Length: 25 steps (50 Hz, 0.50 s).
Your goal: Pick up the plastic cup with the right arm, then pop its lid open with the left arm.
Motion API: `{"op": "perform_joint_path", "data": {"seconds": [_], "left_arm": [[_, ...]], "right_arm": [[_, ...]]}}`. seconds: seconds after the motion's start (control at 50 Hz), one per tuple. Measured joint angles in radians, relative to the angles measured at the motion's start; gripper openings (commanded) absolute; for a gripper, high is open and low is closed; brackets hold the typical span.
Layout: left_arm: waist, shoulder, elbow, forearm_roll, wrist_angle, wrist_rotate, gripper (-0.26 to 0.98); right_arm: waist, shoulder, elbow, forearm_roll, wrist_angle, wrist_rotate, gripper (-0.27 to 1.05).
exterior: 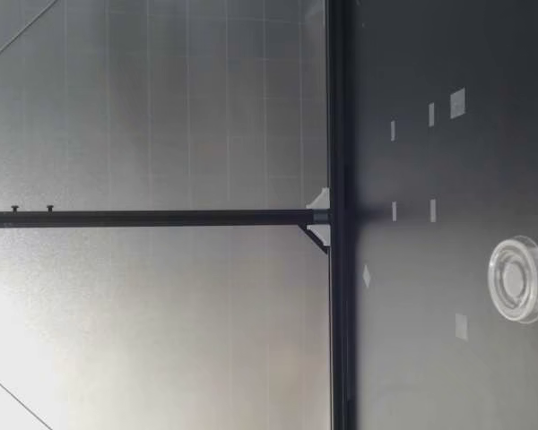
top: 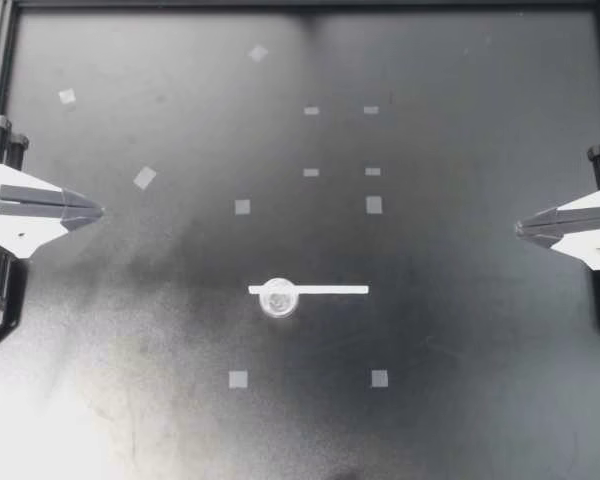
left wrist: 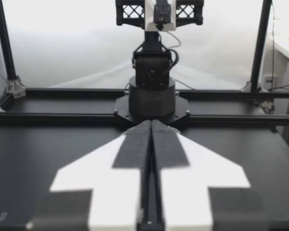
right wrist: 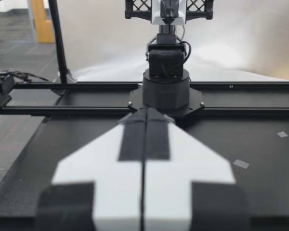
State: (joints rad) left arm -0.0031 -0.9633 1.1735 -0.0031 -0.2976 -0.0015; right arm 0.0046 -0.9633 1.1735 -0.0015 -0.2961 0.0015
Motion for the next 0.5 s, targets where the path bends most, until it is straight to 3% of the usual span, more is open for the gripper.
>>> {"op": "perform_joint_path", "data": {"seconds": [0.14,0.24,0.38,0.5], "left_arm": [[-0.008,0.009,0.072,-0.026,-0.002,-0.003,-0.02],[-0.009,0.008,0.071,-0.069,-0.002,-0.005,-0.02],[-0.009,0.095,0.012,-0.075,0.021,0.005,-0.02],[-0.018,0.259,-0.054,-0.075,0.041,0.014,-0.02]], "right_arm": [[0.0,-0.011,0.054,-0.002,-0.003,-0.003,0.01],[0.0,-0.026,0.087,0.0,-0.032,-0.002,0.01],[0.0,0.026,0.11,0.0,-0.123,0.0,0.05],[0.0,0.152,0.109,-0.002,-0.173,0.009,0.2]]}}
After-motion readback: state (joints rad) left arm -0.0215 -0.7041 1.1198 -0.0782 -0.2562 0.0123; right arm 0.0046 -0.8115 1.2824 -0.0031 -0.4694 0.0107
